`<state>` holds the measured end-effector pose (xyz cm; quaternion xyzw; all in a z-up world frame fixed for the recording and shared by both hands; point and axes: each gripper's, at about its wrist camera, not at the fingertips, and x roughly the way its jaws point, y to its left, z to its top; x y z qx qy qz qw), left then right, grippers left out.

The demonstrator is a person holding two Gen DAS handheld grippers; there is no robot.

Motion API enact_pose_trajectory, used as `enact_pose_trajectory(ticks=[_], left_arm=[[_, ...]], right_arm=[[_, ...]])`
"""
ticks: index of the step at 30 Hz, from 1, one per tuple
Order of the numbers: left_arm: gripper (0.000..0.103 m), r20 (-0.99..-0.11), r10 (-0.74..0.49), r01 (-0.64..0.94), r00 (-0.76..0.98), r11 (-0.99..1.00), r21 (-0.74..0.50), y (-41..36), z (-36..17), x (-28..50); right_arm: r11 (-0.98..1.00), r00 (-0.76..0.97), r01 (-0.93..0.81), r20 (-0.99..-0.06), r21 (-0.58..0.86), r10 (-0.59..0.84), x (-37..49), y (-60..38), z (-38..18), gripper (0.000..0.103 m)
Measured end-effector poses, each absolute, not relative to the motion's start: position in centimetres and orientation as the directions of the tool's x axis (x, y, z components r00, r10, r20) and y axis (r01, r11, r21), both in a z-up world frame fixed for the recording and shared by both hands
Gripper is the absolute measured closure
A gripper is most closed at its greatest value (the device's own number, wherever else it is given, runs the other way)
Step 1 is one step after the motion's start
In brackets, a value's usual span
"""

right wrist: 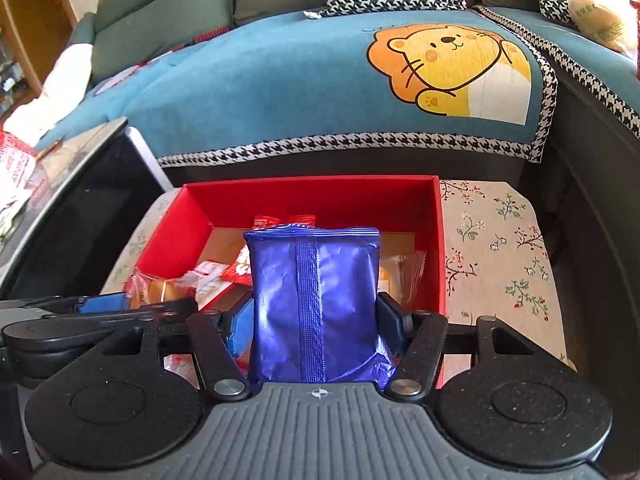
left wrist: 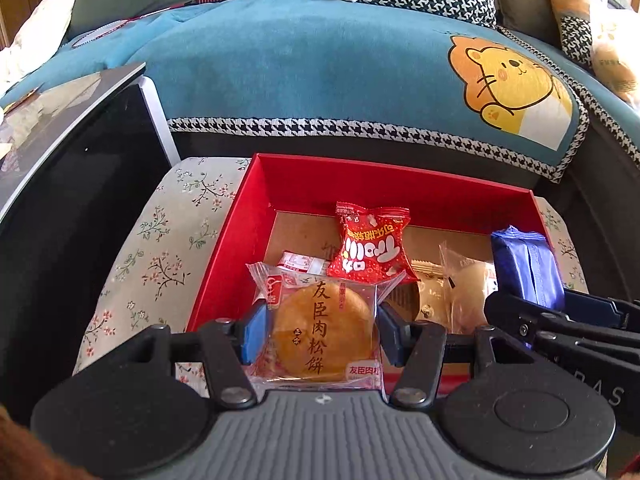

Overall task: Organize snacks
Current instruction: 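Lower and release cake into box with left tool while right tool releases blue packet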

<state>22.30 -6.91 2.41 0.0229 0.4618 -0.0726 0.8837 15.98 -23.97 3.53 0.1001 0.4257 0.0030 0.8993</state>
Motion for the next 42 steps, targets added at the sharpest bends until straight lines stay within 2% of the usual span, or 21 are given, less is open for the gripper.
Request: enact_pose_trajectory(ticks=[18,42], left_arm=[[0.006,-0.805,-0.033,0.141,0.592,0.988,0.062,-8.0,1.2,24.3],[0.006,-0.811,-0.018,0.141,0.584,0.987,0.08,-9.3,-1.0,26.9]], right_arm=[[0.983,0.618,0.089,-0.783,0.164,0.075,18.6,-24.3,1.5,0.034],[0.983,0.611,0.093,-0.788,0.157,0.068,20.6,-25.0,-0.6,0.034]])
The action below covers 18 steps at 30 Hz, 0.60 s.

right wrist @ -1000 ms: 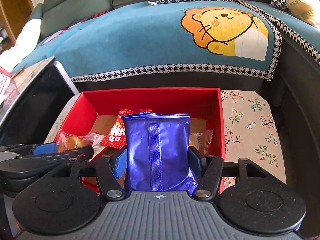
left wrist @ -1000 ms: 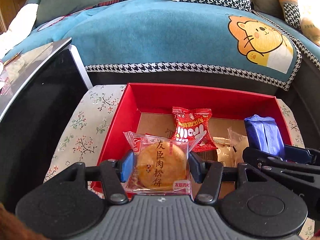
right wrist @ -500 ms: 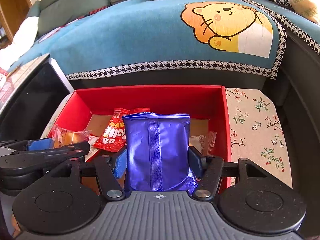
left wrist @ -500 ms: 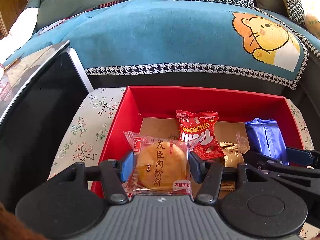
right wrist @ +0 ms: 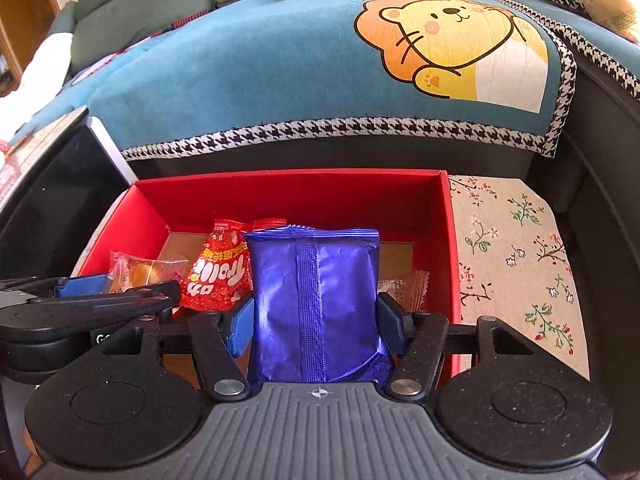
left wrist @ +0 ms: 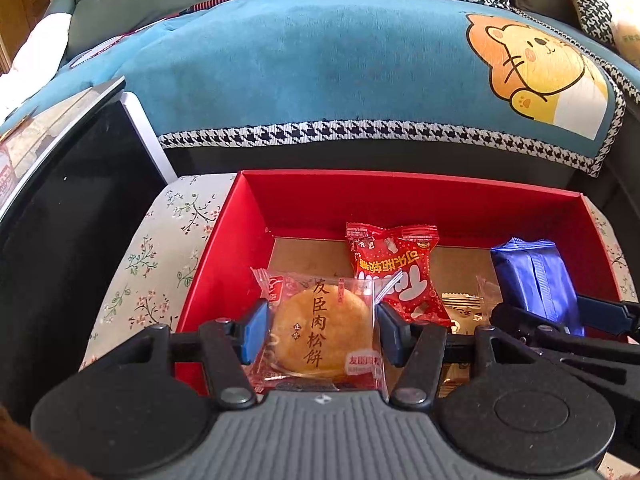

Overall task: Organize snacks
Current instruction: 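Lower and release cake into box with left tool while right tool releases blue packet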

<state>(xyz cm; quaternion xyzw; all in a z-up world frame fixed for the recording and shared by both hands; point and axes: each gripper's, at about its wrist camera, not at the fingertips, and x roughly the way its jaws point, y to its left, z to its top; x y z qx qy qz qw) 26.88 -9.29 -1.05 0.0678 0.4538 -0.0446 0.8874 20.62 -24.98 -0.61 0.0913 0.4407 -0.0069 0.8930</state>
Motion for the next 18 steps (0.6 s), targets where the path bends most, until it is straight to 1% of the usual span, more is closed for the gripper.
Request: enact_pose_trajectory(ticks=[7,11,18], left_arm=[[0.005,-0.819,-0.026,0.142,0.574,0.988,0.068,-9.1,-0.9,27.2],[0.003,-0.824,-0.041,0.136,0.565,0.99,0.044,-8.6,-0.5,27.1],[0.001,-0.813,-0.062,0.128,0.579,0.992,0.015,-8.0,0.9,26.6]], right_arm=[[0.983,0.609,0.084,-0.789,0.162,0.078,20.8,-25.2,-0.6,0.032],[0.981,0.61,0.087,-0.788,0.17,0.082,20.8,-25.2,-0.3,0.03],[0.982,0.635,0.084,-0.769,0.167,0.076,20.2,-25.1,0.9,0.026]])
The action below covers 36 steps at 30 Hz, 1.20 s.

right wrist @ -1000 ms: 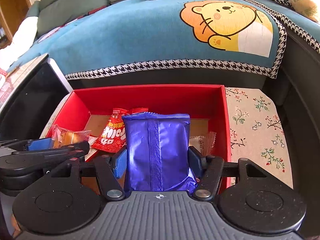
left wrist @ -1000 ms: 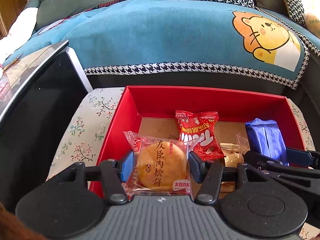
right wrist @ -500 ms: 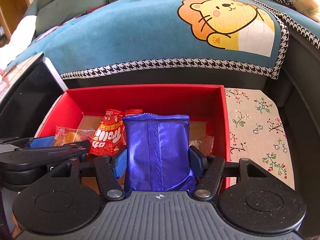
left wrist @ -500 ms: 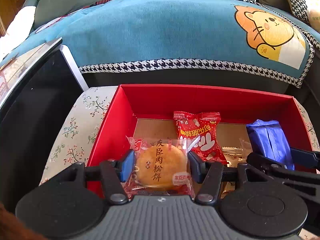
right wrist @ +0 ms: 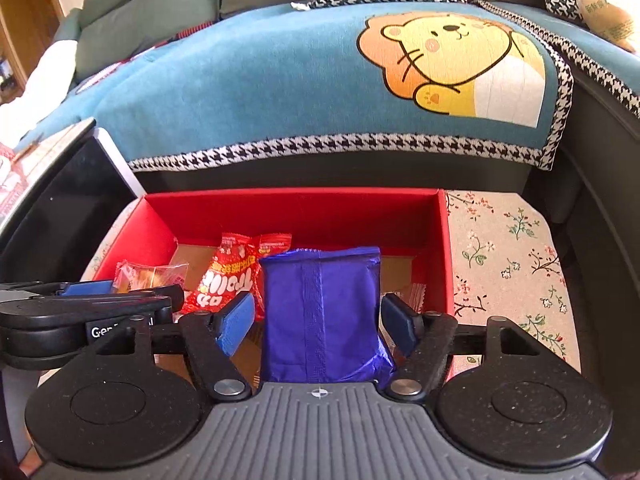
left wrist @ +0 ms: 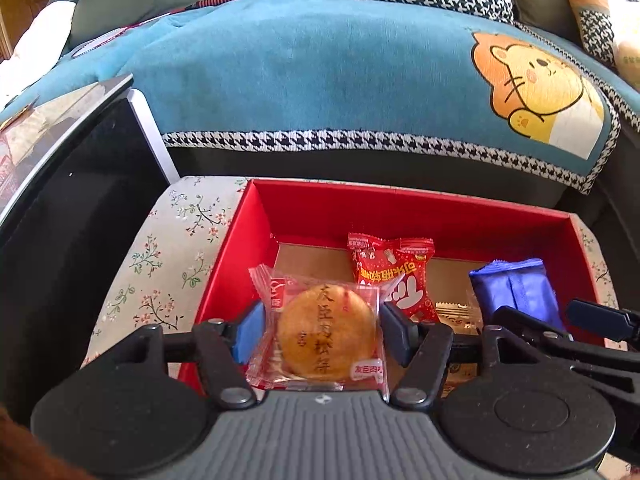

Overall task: Organize snacks
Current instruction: 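Lower and release cake into box with left tool while right tool releases blue packet, then move left tool to torn white wrapper while right tool moves to Kapron wafer packet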

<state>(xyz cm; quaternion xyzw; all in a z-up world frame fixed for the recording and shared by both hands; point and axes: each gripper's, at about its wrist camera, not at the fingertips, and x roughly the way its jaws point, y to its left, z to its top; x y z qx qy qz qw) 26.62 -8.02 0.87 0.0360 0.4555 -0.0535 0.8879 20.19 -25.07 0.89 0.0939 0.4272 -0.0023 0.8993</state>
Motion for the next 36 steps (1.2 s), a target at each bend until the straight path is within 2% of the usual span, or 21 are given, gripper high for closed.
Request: enact_pose_trajectory(ticks=[19,36], left_arm=[[0.0,-0.784,-0.117,0.138,0.61,0.99,-0.041,-6.1,4.1,23.7],[0.0,-0.829,-0.149,0.206,0.54,0.978,-0.042,-6.4,2.8,18.6]], right_arm=[[0.986,0.668,0.088,-0.743,0.145,0.05,18.5,-25.0,3.4,0.021],[0.994,0.65,0.056,-0.759,0.097,0.037,15.1,-24.6,4.6,0.02]])
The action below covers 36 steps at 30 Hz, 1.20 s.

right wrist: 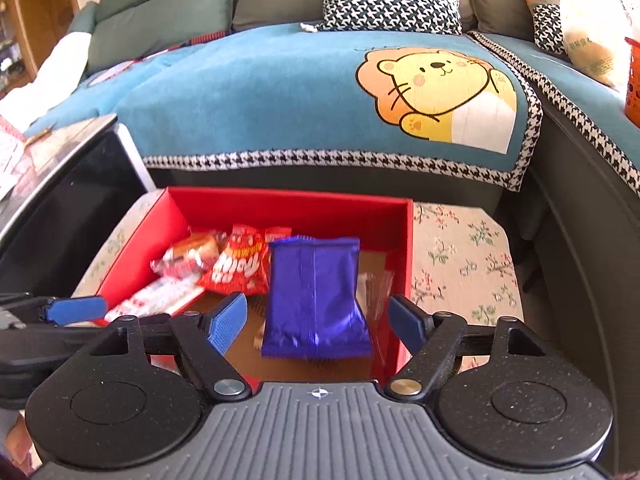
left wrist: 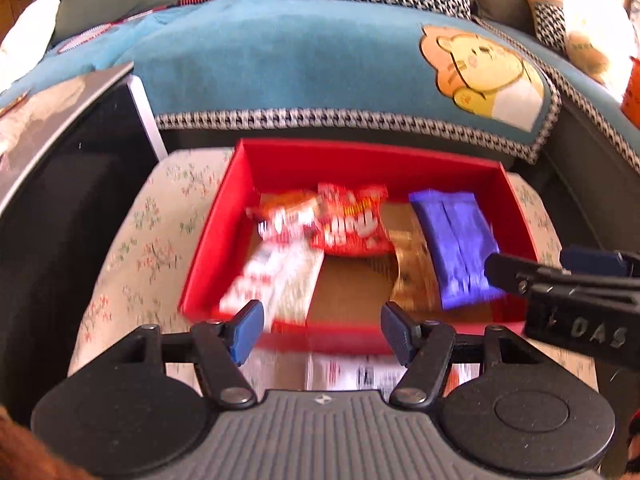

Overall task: Organize snacks
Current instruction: 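Move left tool to torn white wrapper while right tool moves to Kapron wafer packet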

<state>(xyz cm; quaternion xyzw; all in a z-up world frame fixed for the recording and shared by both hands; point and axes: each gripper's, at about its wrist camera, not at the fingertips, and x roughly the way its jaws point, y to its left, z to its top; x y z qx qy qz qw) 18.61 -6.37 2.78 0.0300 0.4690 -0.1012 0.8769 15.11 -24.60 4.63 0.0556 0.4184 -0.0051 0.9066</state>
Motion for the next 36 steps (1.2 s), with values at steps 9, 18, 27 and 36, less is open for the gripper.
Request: enact_pose_trajectory(ticks=[9,18,27,36], left_arm=[[0.0,-0.889,-0.161,0.172,0.429,0.981,-0.095,-4.9,-0.2,15.3],[0.0,-0.93,-0.165,0.112,0.329,0.984,-0.136,-5.1,-3.9,13.6],[0.0,-0.923,-0.094,0.088,0.373,0.994,-0.065,-6.2,-5.3,12.5],[0.012,-0.919,-0.124,0.133,0.373,0.988,-0.079,-5.2,-4.7,11.9]], right_arm=[[0.992,0.61,0.051,-0.79,0.118,0.063,11.2,-25.2,3.9,0.02],[0.994,0.531,0.014,-0.843,0.108,0.084,8.5,-24.8,1.6,0.02],[0.994,0.492,0.016,-0.866,0.11,0.088,8.5,-25.4,0.2,0.019],[0.993,0.448,0.033,-0.89,0.113,0.086,9.0,-26.3,-1.3,0.019]])
